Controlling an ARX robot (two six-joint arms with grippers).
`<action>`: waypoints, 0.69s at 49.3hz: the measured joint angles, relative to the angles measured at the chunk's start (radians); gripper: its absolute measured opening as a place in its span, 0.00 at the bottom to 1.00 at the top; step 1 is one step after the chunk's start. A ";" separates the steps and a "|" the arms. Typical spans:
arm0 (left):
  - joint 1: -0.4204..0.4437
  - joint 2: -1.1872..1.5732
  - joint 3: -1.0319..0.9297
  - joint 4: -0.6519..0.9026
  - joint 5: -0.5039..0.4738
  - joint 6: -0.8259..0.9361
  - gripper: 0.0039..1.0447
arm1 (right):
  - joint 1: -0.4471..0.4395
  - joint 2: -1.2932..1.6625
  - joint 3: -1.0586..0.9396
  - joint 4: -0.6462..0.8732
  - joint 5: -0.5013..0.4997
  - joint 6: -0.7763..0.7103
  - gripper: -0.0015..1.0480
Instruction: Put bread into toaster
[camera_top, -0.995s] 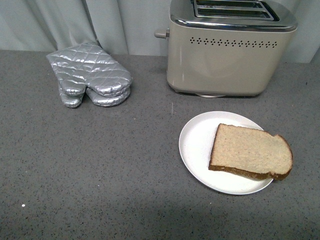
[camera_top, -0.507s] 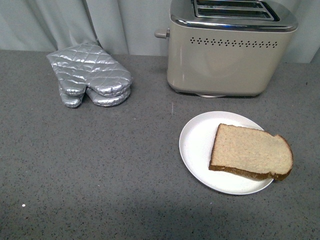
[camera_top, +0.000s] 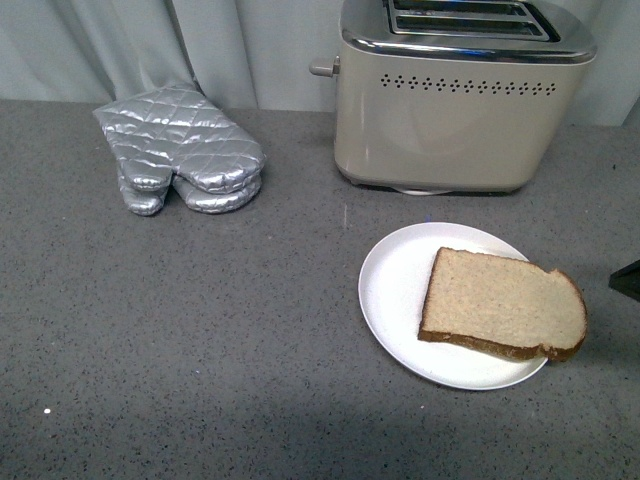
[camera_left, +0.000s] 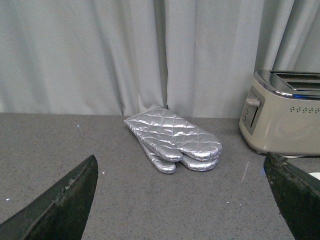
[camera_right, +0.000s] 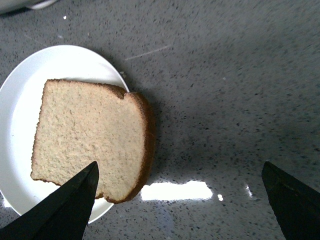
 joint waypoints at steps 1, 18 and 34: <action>0.000 0.000 0.000 0.000 0.000 0.000 0.94 | 0.003 0.020 0.011 -0.004 -0.008 0.006 0.91; 0.000 0.000 0.000 0.000 0.000 0.000 0.94 | 0.047 0.215 0.139 -0.042 -0.085 0.112 0.91; 0.000 0.000 0.000 0.000 0.000 0.000 0.94 | 0.104 0.320 0.243 -0.106 -0.066 0.176 0.59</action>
